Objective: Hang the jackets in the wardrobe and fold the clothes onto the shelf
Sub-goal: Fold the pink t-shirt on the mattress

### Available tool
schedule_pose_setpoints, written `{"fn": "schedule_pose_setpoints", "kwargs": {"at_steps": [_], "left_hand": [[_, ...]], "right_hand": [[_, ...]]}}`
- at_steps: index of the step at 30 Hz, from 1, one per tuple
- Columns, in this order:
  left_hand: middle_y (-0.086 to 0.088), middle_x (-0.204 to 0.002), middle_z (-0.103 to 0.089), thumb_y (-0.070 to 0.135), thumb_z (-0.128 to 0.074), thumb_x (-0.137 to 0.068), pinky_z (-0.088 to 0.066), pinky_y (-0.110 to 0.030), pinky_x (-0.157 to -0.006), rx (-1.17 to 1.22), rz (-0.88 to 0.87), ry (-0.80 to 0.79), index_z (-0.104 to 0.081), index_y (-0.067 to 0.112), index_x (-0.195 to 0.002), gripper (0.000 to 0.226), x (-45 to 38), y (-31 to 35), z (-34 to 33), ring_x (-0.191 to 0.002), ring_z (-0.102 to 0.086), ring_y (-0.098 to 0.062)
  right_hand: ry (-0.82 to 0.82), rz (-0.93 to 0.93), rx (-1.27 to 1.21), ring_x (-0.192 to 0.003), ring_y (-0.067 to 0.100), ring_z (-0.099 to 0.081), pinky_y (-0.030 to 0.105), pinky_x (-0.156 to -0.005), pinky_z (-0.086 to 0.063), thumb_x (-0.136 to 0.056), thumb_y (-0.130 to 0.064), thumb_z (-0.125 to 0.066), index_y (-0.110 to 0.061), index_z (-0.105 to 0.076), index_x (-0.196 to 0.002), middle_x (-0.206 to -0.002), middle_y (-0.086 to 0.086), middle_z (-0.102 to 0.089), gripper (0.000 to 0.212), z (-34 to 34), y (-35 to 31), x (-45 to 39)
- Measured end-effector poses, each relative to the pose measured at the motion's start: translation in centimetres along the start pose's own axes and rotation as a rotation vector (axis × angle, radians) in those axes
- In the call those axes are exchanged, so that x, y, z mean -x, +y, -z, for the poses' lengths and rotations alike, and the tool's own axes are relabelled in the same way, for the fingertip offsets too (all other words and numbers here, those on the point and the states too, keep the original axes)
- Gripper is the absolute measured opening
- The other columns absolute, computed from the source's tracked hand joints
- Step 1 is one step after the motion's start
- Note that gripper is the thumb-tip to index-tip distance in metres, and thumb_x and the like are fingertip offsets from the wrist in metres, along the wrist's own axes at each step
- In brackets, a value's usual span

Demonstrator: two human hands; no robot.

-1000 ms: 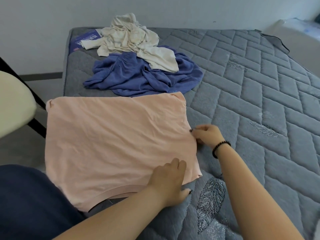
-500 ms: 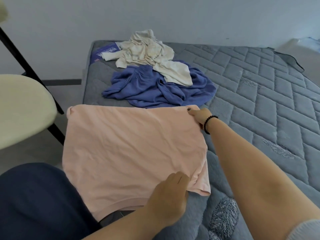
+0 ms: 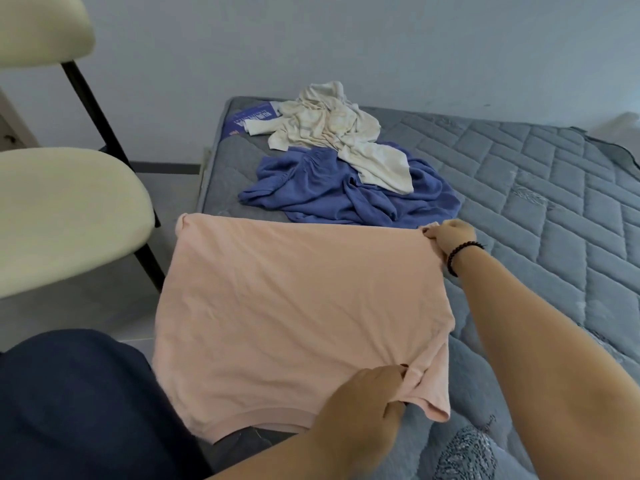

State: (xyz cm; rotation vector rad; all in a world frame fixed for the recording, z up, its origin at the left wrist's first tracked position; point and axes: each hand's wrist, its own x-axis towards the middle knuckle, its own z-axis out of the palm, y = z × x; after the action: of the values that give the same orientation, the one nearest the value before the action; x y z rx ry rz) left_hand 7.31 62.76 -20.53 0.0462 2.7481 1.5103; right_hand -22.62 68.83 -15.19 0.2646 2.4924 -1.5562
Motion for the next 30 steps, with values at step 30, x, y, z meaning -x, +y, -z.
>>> {"fn": "schedule_pose_setpoints", "kwargs": {"at_steps": [30], "left_hand": [[0.012,-0.122,-0.048,0.013,-0.042,-0.096,-0.042,-0.03,-0.096,0.658,0.759,0.838,-0.043,0.033,-0.127,0.036,9.1,-7.3,12.1,-0.112,-0.048,-0.01]], "right_hand": [[-0.229,0.445,0.646,-0.055,0.02,-0.045,0.023,-0.048,-0.03,-0.087,-0.007,-0.055,-0.013,-0.038,-0.057,-0.06,0.007,-0.047,0.035,-22.5,-13.0,8.2]]}}
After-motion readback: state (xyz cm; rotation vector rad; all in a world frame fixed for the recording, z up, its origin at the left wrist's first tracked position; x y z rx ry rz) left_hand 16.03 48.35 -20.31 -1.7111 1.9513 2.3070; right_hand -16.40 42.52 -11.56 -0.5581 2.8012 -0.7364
